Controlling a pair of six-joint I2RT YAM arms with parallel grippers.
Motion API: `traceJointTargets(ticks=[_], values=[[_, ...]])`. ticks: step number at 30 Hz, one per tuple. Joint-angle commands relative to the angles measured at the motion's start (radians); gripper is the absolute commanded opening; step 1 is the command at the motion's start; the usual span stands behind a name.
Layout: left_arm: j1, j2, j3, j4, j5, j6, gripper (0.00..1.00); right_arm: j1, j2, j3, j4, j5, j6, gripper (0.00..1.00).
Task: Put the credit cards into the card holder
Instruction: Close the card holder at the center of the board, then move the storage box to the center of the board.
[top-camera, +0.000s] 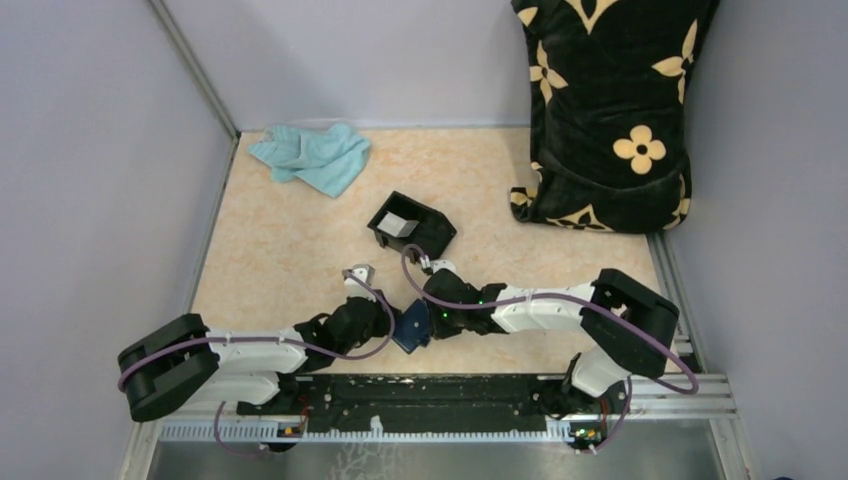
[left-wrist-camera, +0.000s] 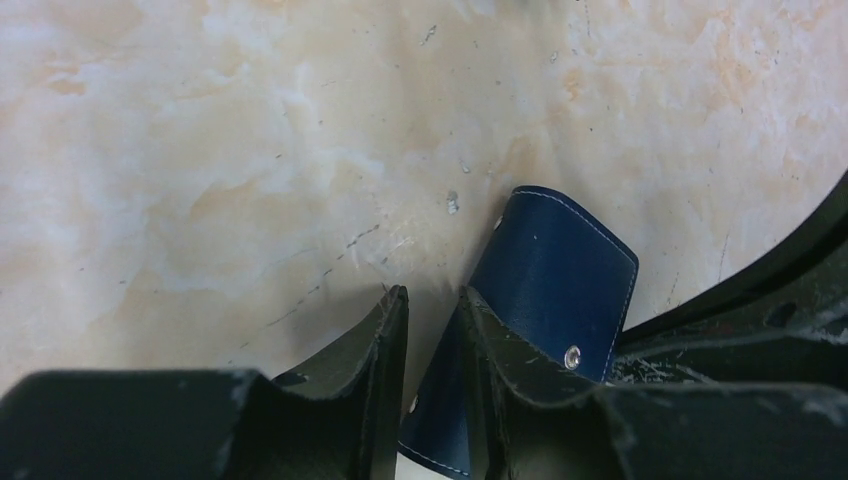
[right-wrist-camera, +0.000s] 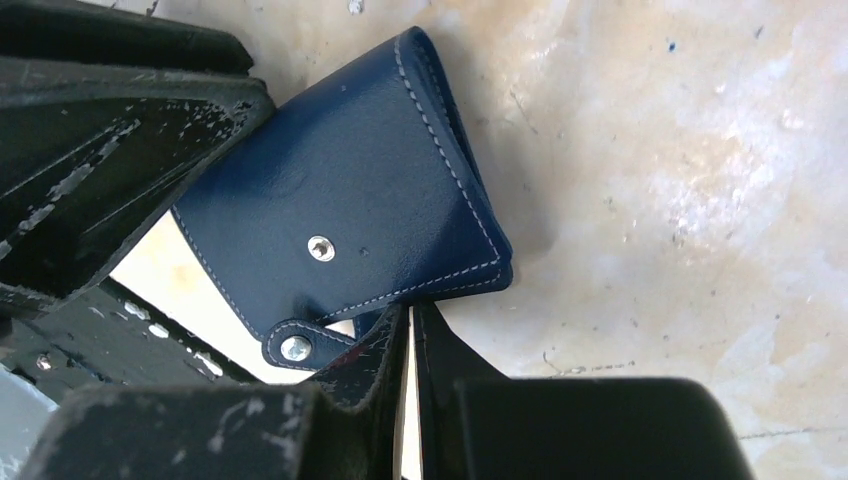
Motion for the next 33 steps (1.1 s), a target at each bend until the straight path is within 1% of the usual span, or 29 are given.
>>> traceJointTargets(ticks=[1,6,8,14,24,27,30,33], values=[[-0.008,-0.029,-0.062,-0.082,0.084,-0.06,0.33,-0.046,0.082,0.058,0.031,0.038,-0.074,0.07],[-0.011,-0.052,-0.082,-0.075,0.1,-0.079,0.32,-0.077,0.138,0.111,0.038,0.02,-0.104,0.07],[-0.013,-0.041,-0.082,-0.067,0.106,-0.078,0.31,-0.091,0.184,0.13,0.041,0.013,-0.113,0.06],[-0.023,-0.01,-0.065,-0.07,0.098,-0.083,0.31,-0.138,0.235,0.187,0.038,-0.001,-0.145,0.06],[-0.027,-0.018,-0.03,-0.162,0.01,-0.136,0.33,-0.195,0.32,0.314,0.007,-0.027,-0.218,0.05],[-0.028,-0.017,-0.005,-0.22,-0.028,-0.164,0.34,-0.197,0.302,0.335,-0.017,-0.008,-0.235,0.05],[-0.028,-0.054,0.006,-0.288,-0.071,-0.208,0.35,-0.198,0.261,0.333,-0.023,0.02,-0.254,0.05],[-0.03,-0.104,0.009,-0.346,-0.104,-0.238,0.35,-0.212,0.284,0.381,-0.044,0.005,-0.291,0.05]])
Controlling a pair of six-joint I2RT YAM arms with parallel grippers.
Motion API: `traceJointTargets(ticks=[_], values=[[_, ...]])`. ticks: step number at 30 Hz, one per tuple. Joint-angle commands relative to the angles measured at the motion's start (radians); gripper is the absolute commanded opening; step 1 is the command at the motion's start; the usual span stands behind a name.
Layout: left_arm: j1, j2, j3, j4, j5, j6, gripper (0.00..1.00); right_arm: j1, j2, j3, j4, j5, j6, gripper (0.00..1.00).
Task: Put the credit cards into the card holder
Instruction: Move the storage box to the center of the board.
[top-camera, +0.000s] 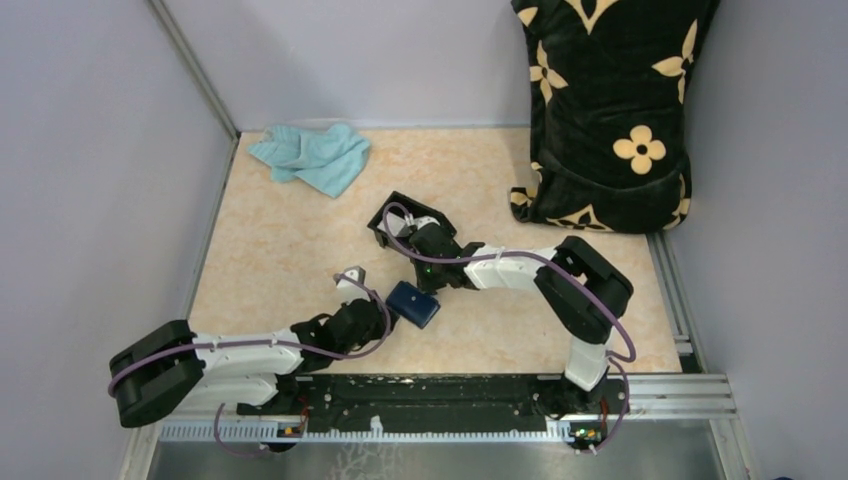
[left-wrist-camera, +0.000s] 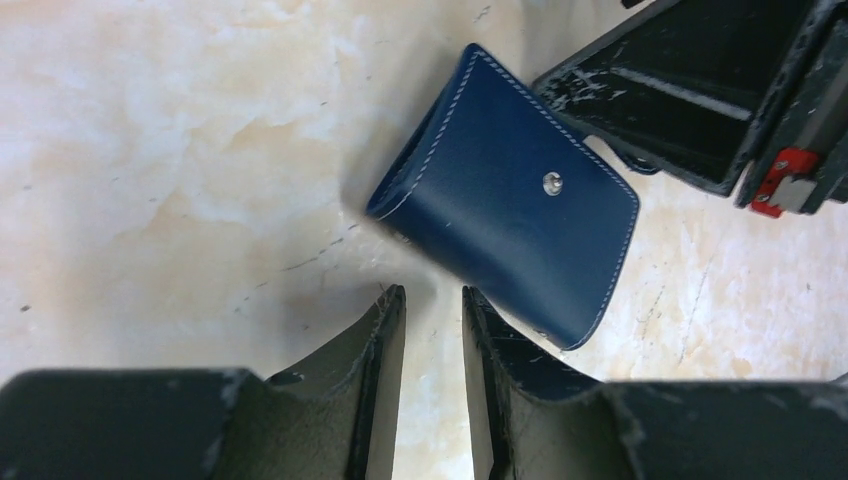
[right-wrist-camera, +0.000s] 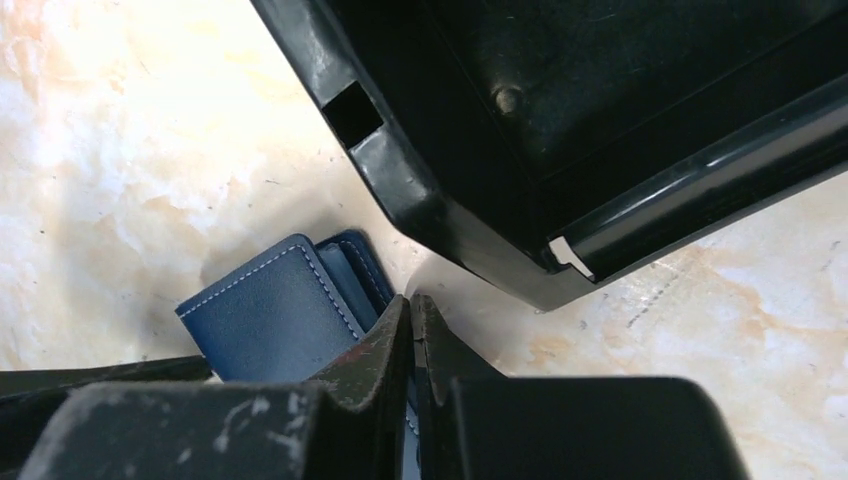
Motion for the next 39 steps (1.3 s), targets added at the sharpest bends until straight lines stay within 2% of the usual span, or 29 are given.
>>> traceJointTargets(ticks=[1,6,15,24,28,32,39], values=[[-0.009,-0.05,-0.006,-0.205,-0.044,-0.054,0.35,-0.02,0.012,0.082,-0.058,0.009,-0.082,0.05],[-0.008,-0.061,0.005,-0.23,-0.046,-0.061,0.35,-0.02,0.091,0.207,-0.09,-0.004,-0.125,0.05],[-0.009,0.008,0.046,-0.215,-0.059,-0.036,0.36,-0.049,0.251,0.427,-0.146,0.009,-0.185,0.05],[-0.009,0.121,0.075,-0.171,-0.062,-0.043,0.38,-0.118,0.385,0.584,-0.136,0.059,-0.243,0.05],[-0.008,0.142,0.098,-0.185,-0.071,-0.042,0.4,-0.123,0.375,0.611,-0.128,0.07,-0.281,0.05],[-0.008,0.11,0.122,-0.238,-0.088,-0.035,0.48,-0.094,0.256,0.534,-0.103,0.117,-0.301,0.15],[-0.011,0.032,0.151,-0.378,-0.11,-0.071,0.53,-0.013,0.049,0.366,-0.075,0.189,-0.307,0.38]])
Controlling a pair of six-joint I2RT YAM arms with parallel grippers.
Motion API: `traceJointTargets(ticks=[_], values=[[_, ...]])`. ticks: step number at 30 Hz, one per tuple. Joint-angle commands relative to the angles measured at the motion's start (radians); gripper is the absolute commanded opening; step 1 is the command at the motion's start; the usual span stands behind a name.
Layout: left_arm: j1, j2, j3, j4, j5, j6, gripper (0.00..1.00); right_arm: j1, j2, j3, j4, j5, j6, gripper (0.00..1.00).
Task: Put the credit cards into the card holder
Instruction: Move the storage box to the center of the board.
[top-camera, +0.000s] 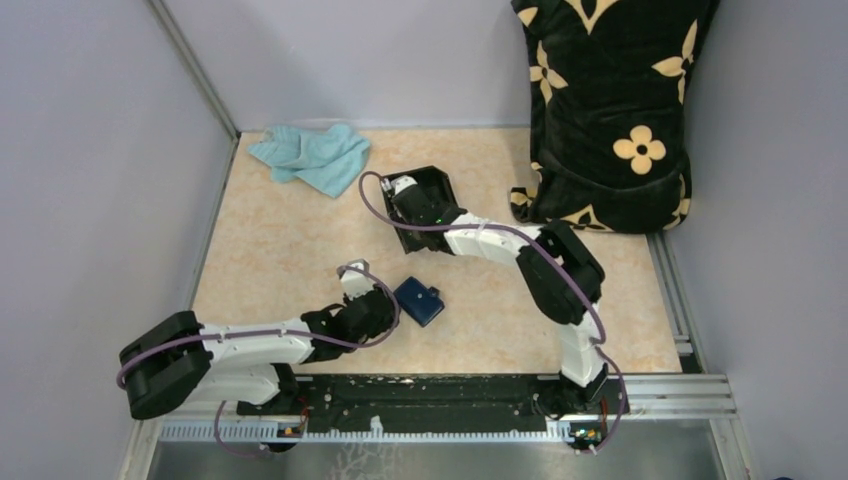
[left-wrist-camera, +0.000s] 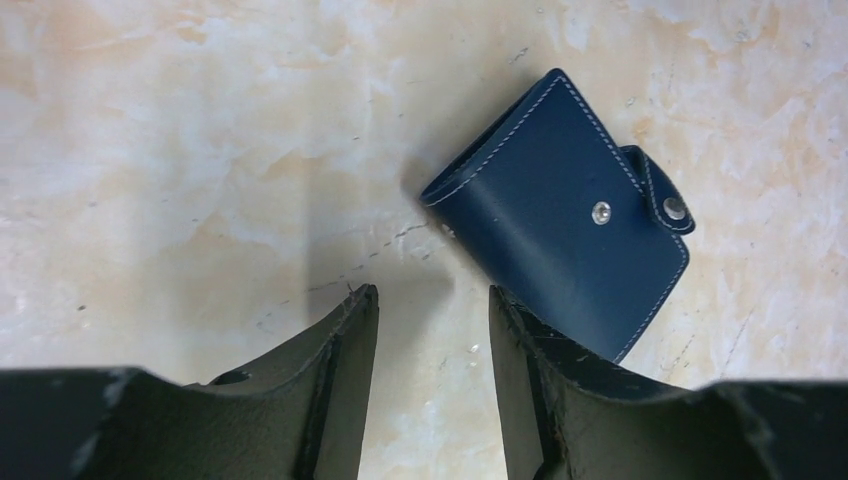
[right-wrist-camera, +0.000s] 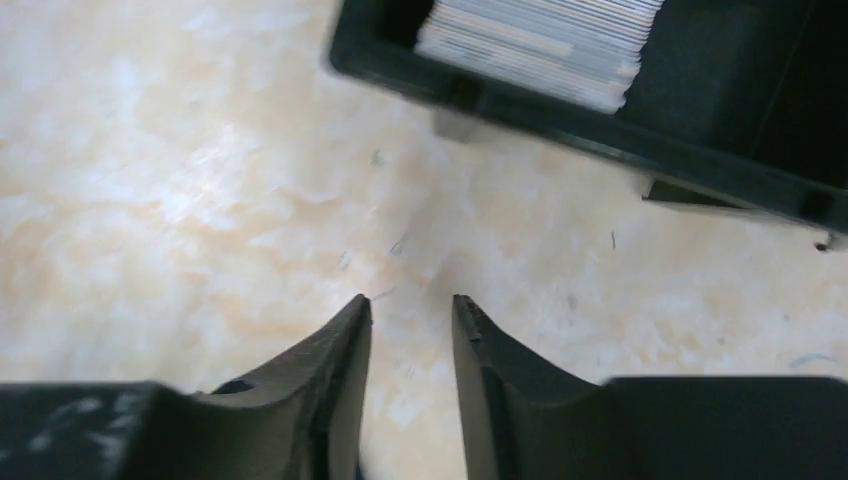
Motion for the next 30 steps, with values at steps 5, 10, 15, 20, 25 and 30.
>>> traceJointTargets(ticks=[5,10,15,20,25,30], values=[[-0.011,-0.145,0.02,-0.298,-0.06,-0.064,0.57,0.088,-0.275,-0.095,0.052,0.069,-0.001,0.73],[-0.012,-0.213,0.026,-0.327,-0.076,-0.054,0.61,0.039,-0.348,-0.176,0.166,-0.009,0.097,0.81],[-0.013,-0.203,0.022,-0.263,-0.076,-0.025,0.63,-0.046,-0.406,-0.251,0.14,-0.138,0.188,0.76],[-0.013,-0.13,0.041,-0.189,-0.05,-0.011,0.63,0.003,-0.484,-0.335,0.038,-0.057,0.103,0.73],[-0.015,-0.056,0.056,-0.121,-0.046,0.013,0.63,0.106,-0.586,-0.452,0.006,0.082,0.074,0.72],[-0.016,-0.001,0.087,-0.08,-0.03,0.022,0.64,0.172,-0.669,-0.547,0.006,0.151,0.062,0.69]])
